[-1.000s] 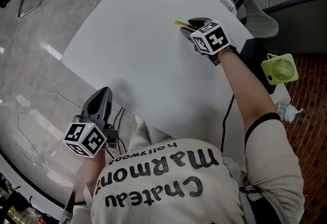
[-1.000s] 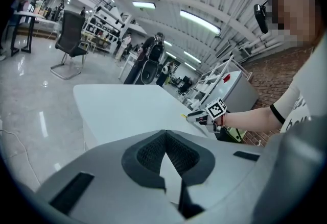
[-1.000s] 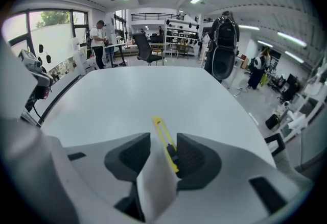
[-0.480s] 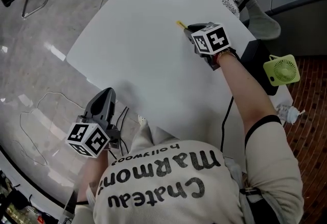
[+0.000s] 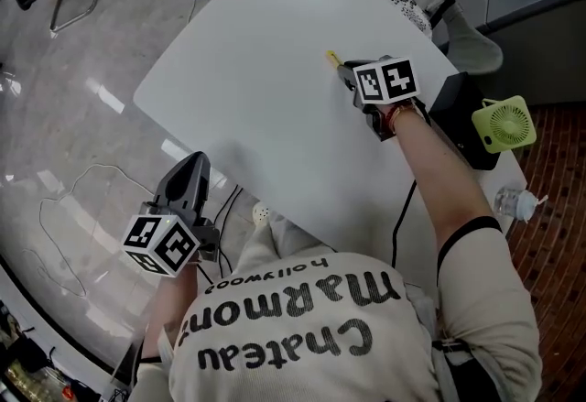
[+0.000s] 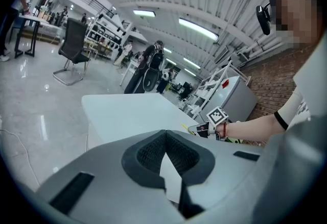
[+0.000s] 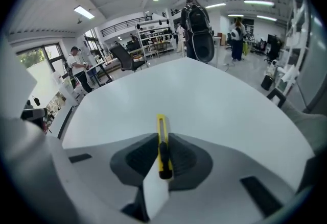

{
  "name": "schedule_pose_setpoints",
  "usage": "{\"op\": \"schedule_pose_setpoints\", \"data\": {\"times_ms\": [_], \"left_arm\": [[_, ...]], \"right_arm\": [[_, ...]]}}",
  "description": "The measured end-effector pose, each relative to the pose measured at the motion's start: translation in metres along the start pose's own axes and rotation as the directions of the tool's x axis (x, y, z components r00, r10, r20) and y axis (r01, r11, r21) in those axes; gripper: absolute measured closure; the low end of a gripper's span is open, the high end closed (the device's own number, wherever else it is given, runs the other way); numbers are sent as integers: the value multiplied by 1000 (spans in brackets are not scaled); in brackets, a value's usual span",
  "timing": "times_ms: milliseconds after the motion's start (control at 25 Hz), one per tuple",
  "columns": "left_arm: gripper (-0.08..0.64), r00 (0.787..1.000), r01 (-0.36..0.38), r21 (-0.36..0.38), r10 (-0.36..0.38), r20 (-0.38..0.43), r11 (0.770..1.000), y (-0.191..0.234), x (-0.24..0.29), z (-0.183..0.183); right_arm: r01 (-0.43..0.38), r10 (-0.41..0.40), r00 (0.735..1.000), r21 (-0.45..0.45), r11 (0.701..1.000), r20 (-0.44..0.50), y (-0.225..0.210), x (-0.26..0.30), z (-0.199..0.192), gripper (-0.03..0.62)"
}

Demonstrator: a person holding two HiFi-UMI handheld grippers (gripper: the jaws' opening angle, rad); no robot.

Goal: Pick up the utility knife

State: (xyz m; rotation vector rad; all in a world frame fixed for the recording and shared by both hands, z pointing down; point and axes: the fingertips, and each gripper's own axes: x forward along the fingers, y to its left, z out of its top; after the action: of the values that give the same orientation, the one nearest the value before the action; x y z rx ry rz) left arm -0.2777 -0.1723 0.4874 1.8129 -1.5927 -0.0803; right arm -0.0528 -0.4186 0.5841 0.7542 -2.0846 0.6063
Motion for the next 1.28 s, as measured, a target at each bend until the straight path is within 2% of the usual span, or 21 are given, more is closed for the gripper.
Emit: {"op": "schedule_pose_setpoints", "data": {"times_ms": [160, 760, 1000, 1280], "left_arm": [[560, 1000, 21, -3, -21, 16, 1000, -9, -7, 2], [560, 993, 116, 49, -117, 12, 992, -45, -43, -4], [560, 988, 153, 78, -154, 2, 985, -69, -47, -8], [560, 981, 196, 120, -196, -12, 973, -114, -39, -13]], "right_arm": [[-25, 25, 1000, 56, 998, -1, 15, -11, -18, 531], [-64, 59, 998, 155, 986, 36, 81, -68, -77, 531], [-128, 102, 989, 293, 947, 104, 110, -96, -104, 531], [-238, 174, 965, 373, 897, 197, 141, -126, -126, 531]]}}
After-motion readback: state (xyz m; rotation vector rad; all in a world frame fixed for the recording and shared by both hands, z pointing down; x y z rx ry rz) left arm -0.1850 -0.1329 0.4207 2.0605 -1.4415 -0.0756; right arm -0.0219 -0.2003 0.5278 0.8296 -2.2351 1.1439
